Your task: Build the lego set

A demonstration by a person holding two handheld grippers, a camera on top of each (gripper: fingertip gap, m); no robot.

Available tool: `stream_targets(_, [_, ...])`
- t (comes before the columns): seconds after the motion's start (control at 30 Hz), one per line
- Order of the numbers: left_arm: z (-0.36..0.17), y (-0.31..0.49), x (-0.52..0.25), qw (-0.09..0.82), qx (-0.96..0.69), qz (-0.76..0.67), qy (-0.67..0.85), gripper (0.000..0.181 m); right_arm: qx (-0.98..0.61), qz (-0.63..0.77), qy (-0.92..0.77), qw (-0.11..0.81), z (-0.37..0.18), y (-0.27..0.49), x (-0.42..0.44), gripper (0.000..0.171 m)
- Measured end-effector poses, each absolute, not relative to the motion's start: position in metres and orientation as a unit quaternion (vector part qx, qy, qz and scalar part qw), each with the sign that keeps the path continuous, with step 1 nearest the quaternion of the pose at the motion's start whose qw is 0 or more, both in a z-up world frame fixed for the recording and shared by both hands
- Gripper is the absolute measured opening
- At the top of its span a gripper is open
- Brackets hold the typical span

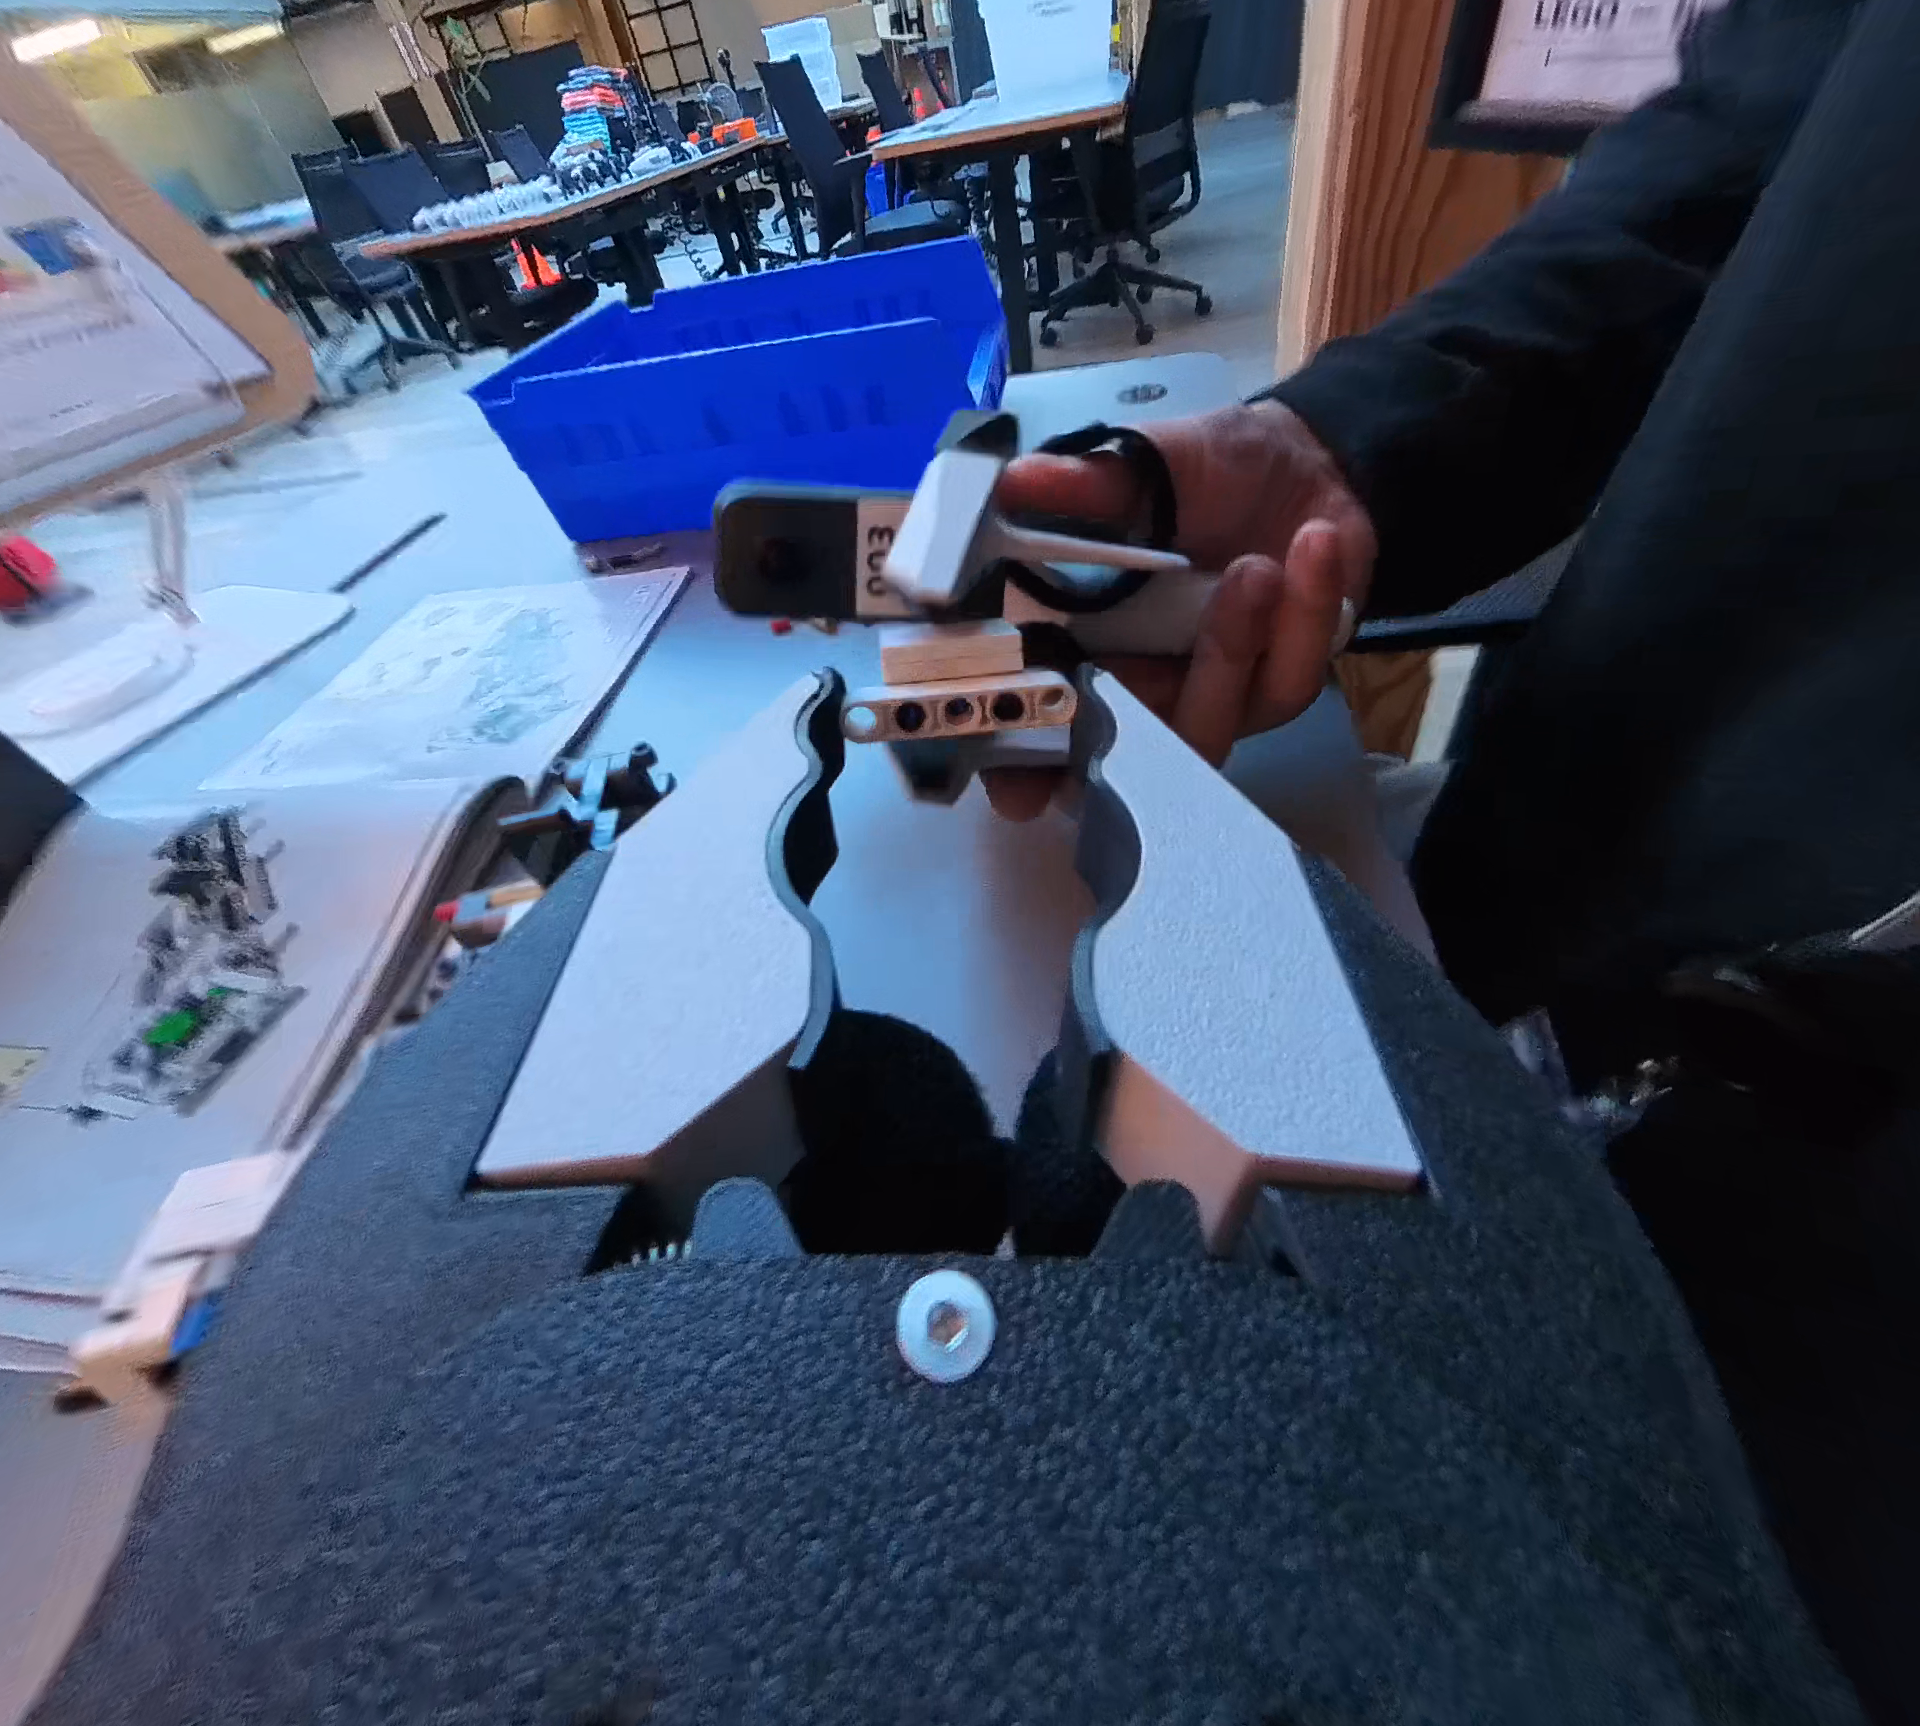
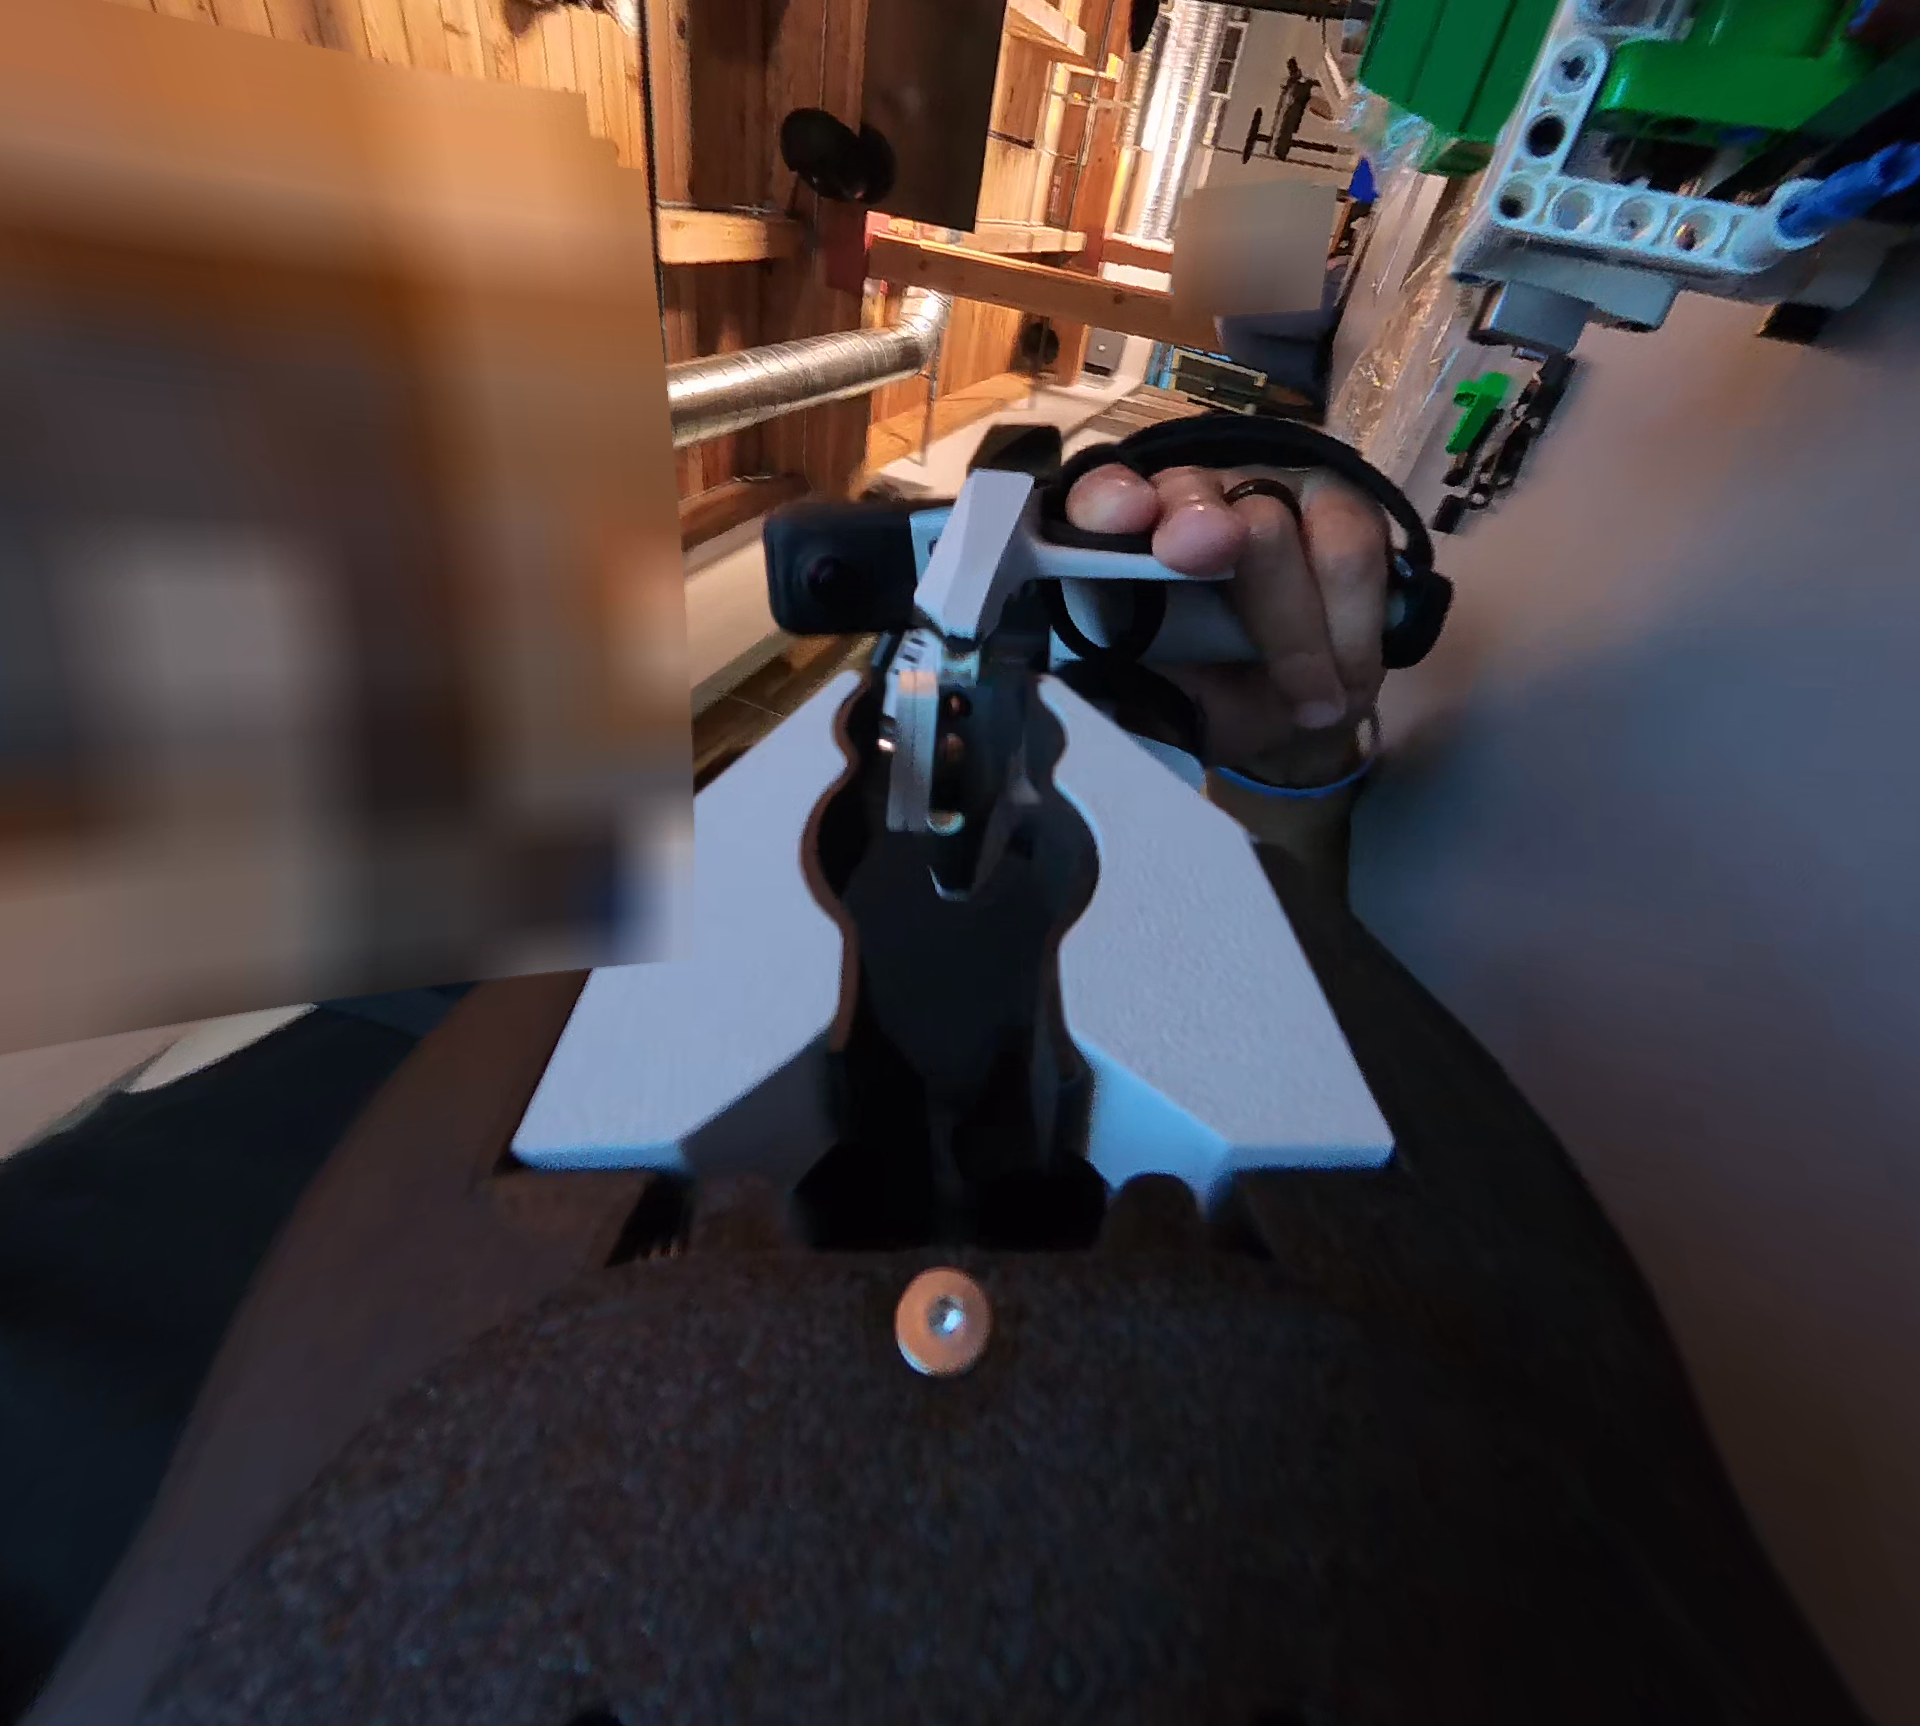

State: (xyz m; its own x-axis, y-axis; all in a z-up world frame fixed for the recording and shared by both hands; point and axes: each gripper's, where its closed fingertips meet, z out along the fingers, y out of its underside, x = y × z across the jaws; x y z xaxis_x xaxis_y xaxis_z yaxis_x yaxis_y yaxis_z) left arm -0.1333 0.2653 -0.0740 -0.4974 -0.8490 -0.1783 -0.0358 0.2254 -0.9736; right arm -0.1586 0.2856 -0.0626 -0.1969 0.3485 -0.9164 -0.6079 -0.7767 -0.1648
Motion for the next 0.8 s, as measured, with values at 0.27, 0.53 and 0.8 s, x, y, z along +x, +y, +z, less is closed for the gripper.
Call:
stream_targets(0.27, [-0.05,0.299,-0.131,0.195,-0.468,-0.701,0.502,0.042,-0.765,0.361,-0.182,0.501,-0.073,0.282,-0.127,0.035])
stream_targets(0.53, [-0.045,0.283,-0.127,0.078,-0.553,-0.717,0.418,0.042,-0.765,-0.158,-0.438,0.446,-0.05,0.308,-0.12,0.035])
stream_targets(0.8, [-0.047,0.26,-0.132,0.116,-0.572,-0.671,0.457,0.042,-0.721,-0.249,-0.495,0.417,-0.056,0.287,-0.133,0.016])
